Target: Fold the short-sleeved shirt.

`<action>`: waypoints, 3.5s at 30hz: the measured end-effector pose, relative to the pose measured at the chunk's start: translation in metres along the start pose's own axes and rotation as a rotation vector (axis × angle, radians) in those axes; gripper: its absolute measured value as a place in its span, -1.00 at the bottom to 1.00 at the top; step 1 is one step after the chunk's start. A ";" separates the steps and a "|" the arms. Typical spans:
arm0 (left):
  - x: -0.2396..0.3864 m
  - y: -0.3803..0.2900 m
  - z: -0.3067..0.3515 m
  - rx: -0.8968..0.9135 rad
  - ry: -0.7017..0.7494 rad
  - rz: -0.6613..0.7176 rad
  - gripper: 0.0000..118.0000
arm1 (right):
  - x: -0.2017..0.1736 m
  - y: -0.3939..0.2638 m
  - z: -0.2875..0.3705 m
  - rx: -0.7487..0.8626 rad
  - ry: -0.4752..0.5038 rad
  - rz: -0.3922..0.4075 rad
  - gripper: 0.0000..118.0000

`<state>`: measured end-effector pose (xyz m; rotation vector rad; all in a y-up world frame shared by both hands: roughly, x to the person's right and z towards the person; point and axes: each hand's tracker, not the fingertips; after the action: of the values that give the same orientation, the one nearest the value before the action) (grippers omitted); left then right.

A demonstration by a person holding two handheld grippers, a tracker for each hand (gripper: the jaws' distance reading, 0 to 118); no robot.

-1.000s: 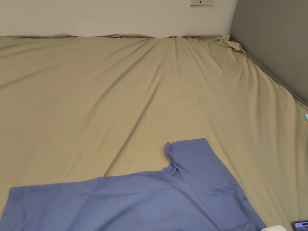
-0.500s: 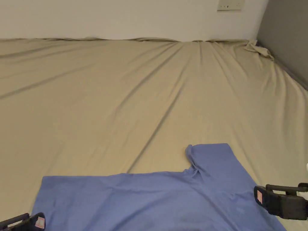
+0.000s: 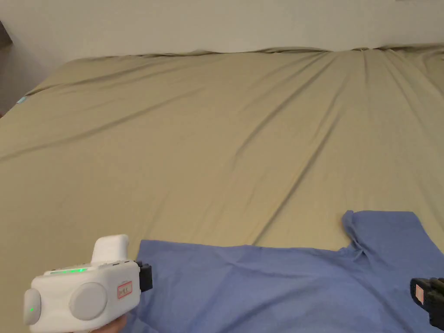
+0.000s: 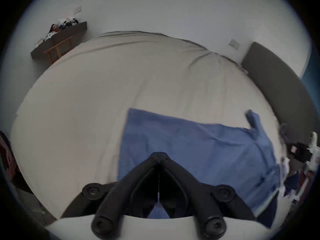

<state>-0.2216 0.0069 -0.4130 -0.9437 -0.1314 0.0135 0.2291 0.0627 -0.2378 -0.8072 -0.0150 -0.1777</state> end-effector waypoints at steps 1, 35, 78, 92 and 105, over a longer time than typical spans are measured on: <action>-0.005 0.009 -0.016 0.006 0.057 -0.016 -0.39 | 0.000 0.000 0.001 -0.001 -0.009 0.003 -0.95; 0.034 0.053 0.003 0.025 -0.089 -0.033 -0.97 | 0.118 0.074 -0.135 -0.309 -0.127 -0.002 0.97; -0.057 -0.027 0.098 -0.218 -0.390 -0.098 -0.97 | 0.117 -0.029 0.040 -0.476 0.093 -0.003 -0.92; -0.046 -0.085 0.018 -0.322 -0.185 -0.160 -0.97 | 0.112 -0.100 -0.036 -0.622 -0.045 0.057 -0.92; -0.031 -0.059 0.078 -0.025 -0.184 -0.056 1.00 | 0.074 -0.008 0.069 -0.091 -0.062 -0.059 1.00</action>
<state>-0.2644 0.0331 -0.3231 -0.9629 -0.3293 0.0472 0.3042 0.0955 -0.1785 -0.9029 -0.0894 -0.2104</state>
